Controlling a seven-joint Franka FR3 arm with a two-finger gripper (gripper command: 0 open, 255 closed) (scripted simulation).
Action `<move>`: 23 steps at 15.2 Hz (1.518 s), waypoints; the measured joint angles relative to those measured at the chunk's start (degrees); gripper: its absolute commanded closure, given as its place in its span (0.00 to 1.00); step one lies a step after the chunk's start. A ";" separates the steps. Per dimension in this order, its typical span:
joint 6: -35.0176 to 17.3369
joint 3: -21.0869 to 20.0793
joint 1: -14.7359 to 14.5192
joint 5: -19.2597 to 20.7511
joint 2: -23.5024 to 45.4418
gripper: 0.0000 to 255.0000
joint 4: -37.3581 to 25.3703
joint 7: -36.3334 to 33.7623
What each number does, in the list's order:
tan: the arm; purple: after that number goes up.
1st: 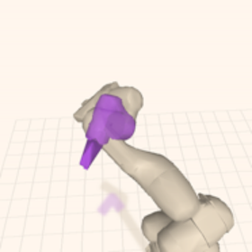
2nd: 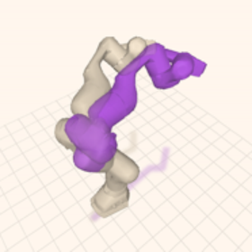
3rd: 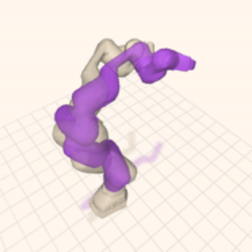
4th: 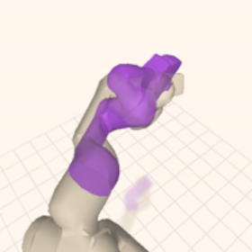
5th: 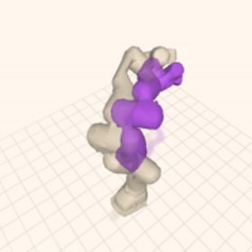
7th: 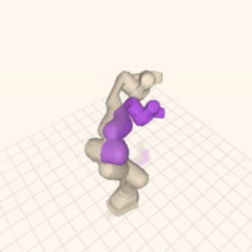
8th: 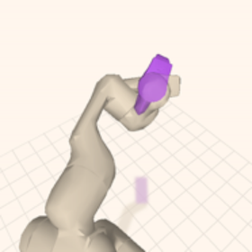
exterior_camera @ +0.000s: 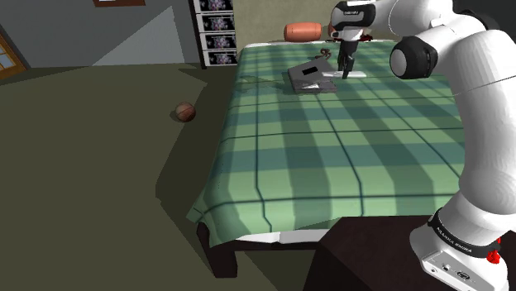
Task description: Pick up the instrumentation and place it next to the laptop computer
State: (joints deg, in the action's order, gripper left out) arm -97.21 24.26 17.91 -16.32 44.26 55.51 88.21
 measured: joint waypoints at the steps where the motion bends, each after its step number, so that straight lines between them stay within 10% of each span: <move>1: -0.90 0.04 -0.19 0.01 -0.24 1.00 1.19 0.17; 23: -15.81 -0.92 -1.77 -1.49 2.74 1.00 13.63 1.81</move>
State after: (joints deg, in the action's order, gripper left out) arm -113.02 23.33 16.14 -17.81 46.99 69.14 90.03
